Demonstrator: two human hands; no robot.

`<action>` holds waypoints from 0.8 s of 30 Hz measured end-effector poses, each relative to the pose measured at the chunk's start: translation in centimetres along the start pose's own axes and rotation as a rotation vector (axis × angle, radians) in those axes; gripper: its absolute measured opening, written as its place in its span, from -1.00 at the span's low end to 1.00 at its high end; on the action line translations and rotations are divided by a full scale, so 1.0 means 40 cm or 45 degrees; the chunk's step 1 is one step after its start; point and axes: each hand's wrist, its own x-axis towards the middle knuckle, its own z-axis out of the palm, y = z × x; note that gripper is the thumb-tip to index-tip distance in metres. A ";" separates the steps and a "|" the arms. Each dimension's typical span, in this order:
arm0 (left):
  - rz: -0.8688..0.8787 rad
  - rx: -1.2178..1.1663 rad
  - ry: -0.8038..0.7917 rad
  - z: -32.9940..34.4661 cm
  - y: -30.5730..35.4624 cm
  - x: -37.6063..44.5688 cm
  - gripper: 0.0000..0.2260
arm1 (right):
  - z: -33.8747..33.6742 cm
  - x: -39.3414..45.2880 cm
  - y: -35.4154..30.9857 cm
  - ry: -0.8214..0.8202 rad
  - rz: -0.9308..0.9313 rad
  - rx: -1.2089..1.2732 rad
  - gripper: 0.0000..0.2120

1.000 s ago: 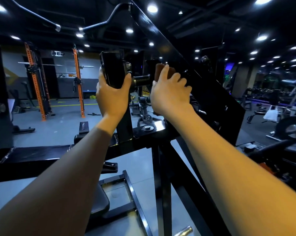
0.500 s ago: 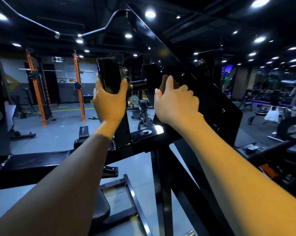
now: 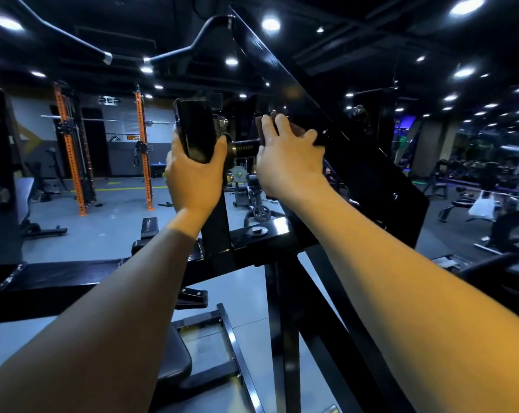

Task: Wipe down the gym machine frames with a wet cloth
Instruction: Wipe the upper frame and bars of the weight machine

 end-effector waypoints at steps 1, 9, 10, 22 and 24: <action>-0.001 -0.009 -0.002 0.000 0.002 -0.001 -0.25 | 0.001 -0.028 0.015 0.007 -0.028 -0.010 -0.24; 0.019 -0.015 0.002 0.008 -0.011 0.003 -0.25 | 0.010 0.024 -0.012 0.010 0.035 -0.005 -0.21; 0.031 -0.003 0.011 0.008 -0.013 0.003 -0.26 | 0.011 0.053 -0.029 -0.005 0.038 -0.035 -0.19; 0.017 -0.050 -0.028 -0.008 -0.001 -0.001 -0.27 | -0.014 -0.092 0.045 -0.014 0.104 0.065 -0.34; 0.016 -0.045 -0.021 -0.004 -0.004 -0.003 -0.26 | -0.017 -0.156 0.067 -0.010 0.132 0.035 -0.34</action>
